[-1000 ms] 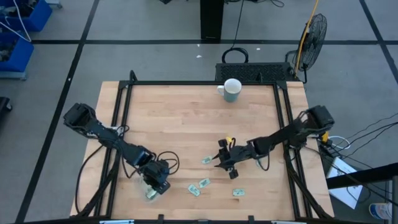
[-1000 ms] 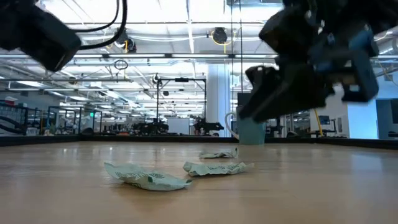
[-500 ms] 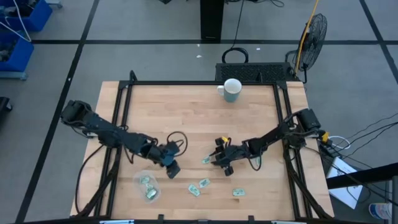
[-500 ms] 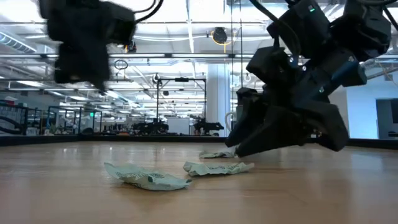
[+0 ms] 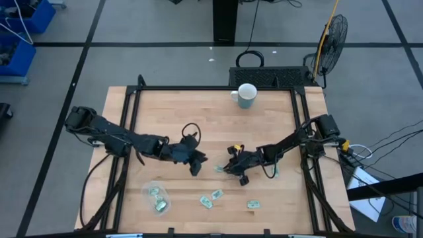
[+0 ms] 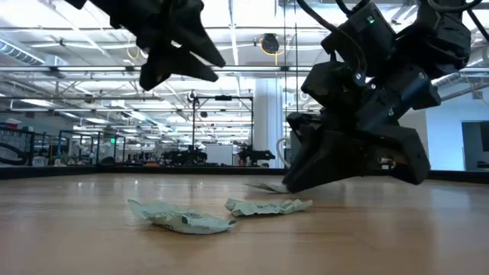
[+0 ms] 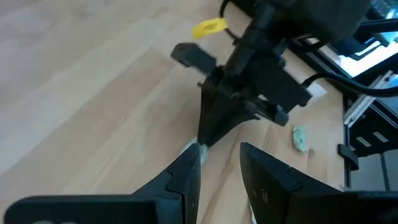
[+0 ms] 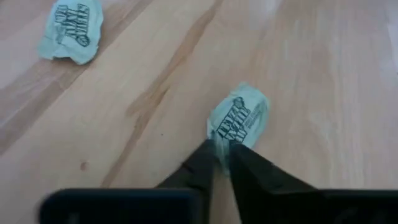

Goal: Pick and place Stevia / Truvia into bins
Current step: Put the stevia packet into the transparent container

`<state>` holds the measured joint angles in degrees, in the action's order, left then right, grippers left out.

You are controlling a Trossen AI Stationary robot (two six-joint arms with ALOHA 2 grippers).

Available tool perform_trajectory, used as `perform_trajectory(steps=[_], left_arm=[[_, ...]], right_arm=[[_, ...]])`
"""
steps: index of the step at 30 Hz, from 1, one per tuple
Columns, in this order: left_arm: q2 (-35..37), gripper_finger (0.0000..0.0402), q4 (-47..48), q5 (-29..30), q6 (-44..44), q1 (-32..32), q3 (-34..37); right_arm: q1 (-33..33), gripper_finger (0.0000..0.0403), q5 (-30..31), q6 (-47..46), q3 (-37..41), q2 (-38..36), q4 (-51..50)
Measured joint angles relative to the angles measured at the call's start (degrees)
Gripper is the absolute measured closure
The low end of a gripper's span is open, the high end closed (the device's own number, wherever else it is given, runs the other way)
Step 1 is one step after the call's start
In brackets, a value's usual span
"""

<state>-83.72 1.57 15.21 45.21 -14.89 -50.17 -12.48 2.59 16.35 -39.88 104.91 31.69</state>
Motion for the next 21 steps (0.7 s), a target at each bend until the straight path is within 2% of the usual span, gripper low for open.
perform_trajectory(steps=[2,10,12,15,19,21], left_arm=[[0.0,0.0284,-0.2,0.0,-1.7,0.2,0.0],[-3.3,0.0284,-0.2,-1.5,-15.3,-0.9,0.0],[-5.3,0.0284,-0.9,0.0,-19.6,-1.6,0.0],[-8.7,0.0284,-4.6,5.4,-26.2,-3.0,0.0],[-13.4,0.0284,-13.2,6.5,-33.9,-3.9,0.0],[-14.9,0.0284,-16.6,9.0,-37.4,-4.3,0.0]], right_arm=[[0.1,0.0394,0.4,0.7,0.0,-0.1,0.7],[0.0,0.0400,0.7,2.6,0.0,-4.2,4.5],[0.4,0.0400,0.7,0.5,0.0,-5.9,5.2],[1.1,0.0402,0.3,-5.5,0.0,-8.5,5.2],[2.2,0.0402,0.2,-12.6,0.0,-12.1,3.1],[2.7,0.0402,0.1,-16.0,0.0,-13.1,0.9]])
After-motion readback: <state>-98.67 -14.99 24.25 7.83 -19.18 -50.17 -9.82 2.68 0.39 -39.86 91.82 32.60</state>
